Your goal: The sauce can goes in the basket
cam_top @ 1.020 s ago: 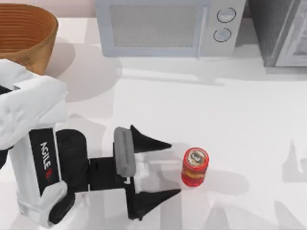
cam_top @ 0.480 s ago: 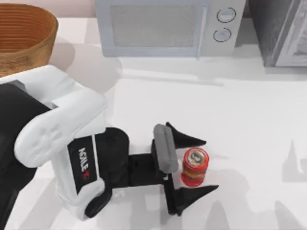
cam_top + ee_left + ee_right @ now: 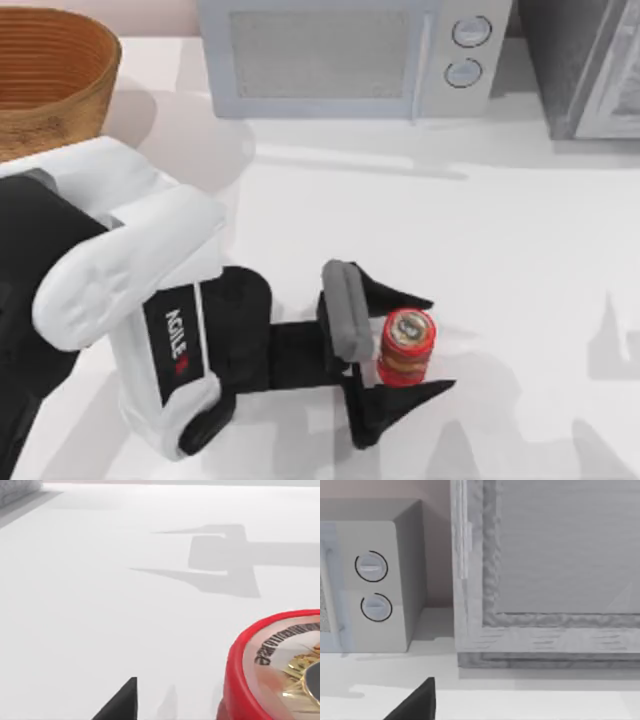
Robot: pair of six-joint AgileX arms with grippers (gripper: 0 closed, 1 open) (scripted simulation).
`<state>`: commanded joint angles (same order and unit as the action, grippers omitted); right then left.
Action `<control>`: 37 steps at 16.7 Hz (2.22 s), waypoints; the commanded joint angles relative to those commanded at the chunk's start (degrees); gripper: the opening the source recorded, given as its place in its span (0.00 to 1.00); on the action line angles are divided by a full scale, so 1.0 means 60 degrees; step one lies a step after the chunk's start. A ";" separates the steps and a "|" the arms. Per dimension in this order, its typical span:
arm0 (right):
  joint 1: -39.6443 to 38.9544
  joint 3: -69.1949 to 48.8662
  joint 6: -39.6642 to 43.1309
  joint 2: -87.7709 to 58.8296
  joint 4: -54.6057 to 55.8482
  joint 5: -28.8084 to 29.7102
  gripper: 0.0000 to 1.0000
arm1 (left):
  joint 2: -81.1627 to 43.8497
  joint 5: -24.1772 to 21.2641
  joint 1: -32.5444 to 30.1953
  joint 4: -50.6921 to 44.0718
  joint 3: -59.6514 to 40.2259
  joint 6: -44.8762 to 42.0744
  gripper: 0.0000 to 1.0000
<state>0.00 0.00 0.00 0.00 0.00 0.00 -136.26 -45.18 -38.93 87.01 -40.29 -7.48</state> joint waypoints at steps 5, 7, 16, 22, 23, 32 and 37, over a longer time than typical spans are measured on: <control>0.0000 0.0000 0.0000 0.0000 0.0000 0.0000 1.00 | 0.0000 0.0000 0.0000 0.0000 0.0000 0.0000 0.32; 0.0000 0.0000 0.0000 0.0000 0.0000 0.0000 1.00 | 0.0000 0.0000 0.0000 0.0000 0.0000 0.0000 0.17; 0.0000 0.0000 0.0000 0.0000 0.0000 0.0000 1.00 | 0.0000 0.0000 0.0000 0.0000 0.0000 0.0000 0.00; 0.0000 0.0000 0.0000 0.0000 0.0000 0.0000 1.00 | 0.0310 -0.0405 0.0614 -0.0614 -0.0493 -0.0429 0.00; 0.0000 0.0000 0.0000 0.0000 0.0000 0.0000 1.00 | 0.0471 -0.0642 0.0985 -0.1019 -0.0778 -0.0682 0.00; 0.0000 0.0000 0.0000 0.0000 0.0000 0.0000 1.00 | 0.2723 -0.3490 0.5779 -0.7542 -0.4319 -0.3168 0.00; 0.0000 0.0000 0.0000 0.0000 0.0000 0.0000 1.00 | 0.3382 -0.4491 0.8421 -1.0798 -0.6262 -0.3262 0.00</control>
<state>0.00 0.00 0.00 0.00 0.00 0.00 -115.97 -72.12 11.60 22.23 -77.87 -27.06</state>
